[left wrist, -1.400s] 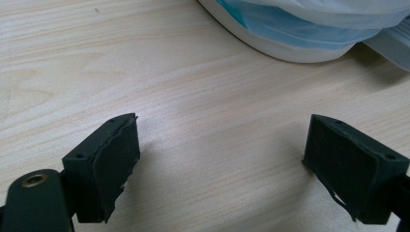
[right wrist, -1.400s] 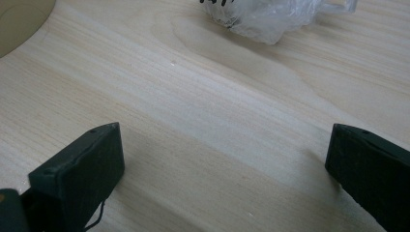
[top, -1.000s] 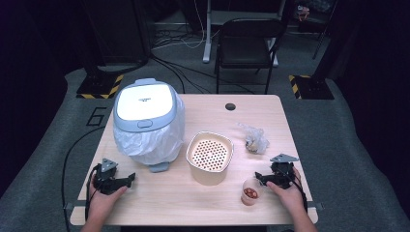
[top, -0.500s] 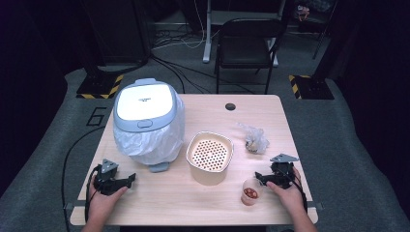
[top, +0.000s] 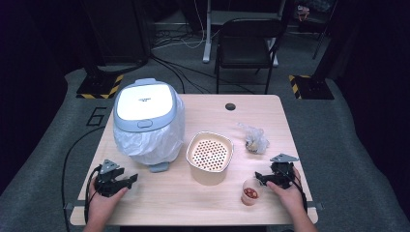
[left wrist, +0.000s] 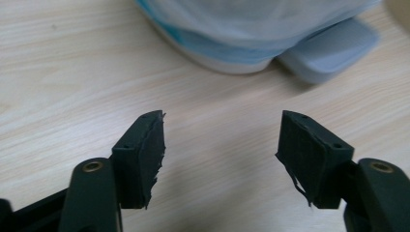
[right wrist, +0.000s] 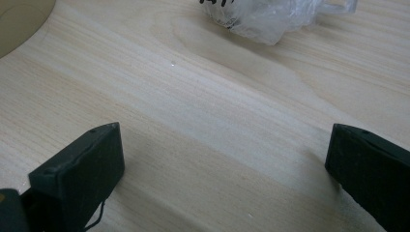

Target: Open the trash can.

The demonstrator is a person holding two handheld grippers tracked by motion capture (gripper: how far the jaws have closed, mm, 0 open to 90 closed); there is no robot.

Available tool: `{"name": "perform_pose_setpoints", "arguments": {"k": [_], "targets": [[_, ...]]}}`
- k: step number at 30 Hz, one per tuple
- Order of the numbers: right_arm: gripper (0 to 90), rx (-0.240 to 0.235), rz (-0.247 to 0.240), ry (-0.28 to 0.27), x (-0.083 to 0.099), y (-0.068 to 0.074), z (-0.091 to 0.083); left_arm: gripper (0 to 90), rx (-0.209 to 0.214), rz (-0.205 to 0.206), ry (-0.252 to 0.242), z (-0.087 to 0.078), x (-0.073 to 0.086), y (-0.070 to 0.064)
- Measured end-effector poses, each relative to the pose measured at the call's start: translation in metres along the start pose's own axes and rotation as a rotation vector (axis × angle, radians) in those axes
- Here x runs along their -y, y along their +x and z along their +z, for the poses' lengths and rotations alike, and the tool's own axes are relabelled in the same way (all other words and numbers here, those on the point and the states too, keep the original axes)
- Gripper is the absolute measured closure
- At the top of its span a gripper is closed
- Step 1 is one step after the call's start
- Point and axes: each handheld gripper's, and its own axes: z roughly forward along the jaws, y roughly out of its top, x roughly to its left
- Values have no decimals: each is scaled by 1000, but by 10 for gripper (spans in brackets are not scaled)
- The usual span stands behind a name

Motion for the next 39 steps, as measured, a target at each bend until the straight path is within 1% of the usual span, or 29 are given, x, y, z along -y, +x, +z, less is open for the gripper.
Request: {"name": "perform_pose_setpoints", "arguments": {"k": [3,4,5,7,8,9,10,11,14,15,16,17,18,19,21,23,24,25,26,27,29,30,31,32,33,34,35,38,39], "targets": [[0,0,0,0,0,0,0,377,36,8,-4,-4,-2,-6],[0,0,0,0,0,0,0,388,61,13,-7,-5,-3,-11],[0,0,0,0,0,0,0,398,61,13,-7,-5,-3,-11],[0,0,0,0,0,0,0,401,76,31,-2,-7,-5,-17],[0,0,0,0,0,0,0,401,99,34,1,-8,-7,-22],[0,0,0,0,0,0,0,401,99,34,1,-8,-7,-22],[0,0,-1,0,0,0,0,401,116,23,-4,-9,-8,-26],[0,0,0,1,0,0,0,401,131,25,1,-10,-9,-28],[0,0,0,0,0,0,0,401,155,69,11,-12,-15,-41],[0,0,0,0,0,0,0,401,155,69,11,-12,-15,-41],[0,0,0,0,0,0,0,401,160,67,-2,-11,-17,-44],[0,0,0,0,0,0,0,402,179,61,-4,-11,-18,-46],[0,0,0,0,0,0,0,406,180,81,-2,-11,-21,-50],[0,0,0,0,0,0,0,407,180,81,-2,-11,-21,-50],[0,0,0,0,0,0,0,406,178,109,-4,-8,-25,-56],[0,0,0,0,0,0,0,403,181,129,9,-5,-27,-60],[0,0,0,0,0,0,0,401,192,125,22,-2,-28,-62],[0,0,0,0,0,0,0,396,192,125,22,-2,-28,-62],[0,0,0,0,0,0,0,394,191,162,29,2,-30,-64],[0,0,0,0,0,0,0,392,198,166,38,4,-31,-65],[0,0,0,0,0,0,0,390,197,167,36,6,-32,-66],[0,0,0,0,0,0,0,388,192,174,36,8,-33,-68],[0,0,1,0,0,0,0,386,201,182,45,11,-35,-70],[0,0,0,0,0,0,0,386,191,190,51,12,-36,-71],[0,0,0,0,0,0,0,385,191,190,51,12,-36,-71],[0,0,0,0,0,0,0,385,200,166,53,16,-37,-74],[0,0,0,0,0,0,0,382,194,178,57,18,-38,-74],[0,0,0,0,0,0,0,368,186,167,59,22,-39,-75],[0,0,0,0,0,0,0,367,181,152,41,26,-40,-75]]}}
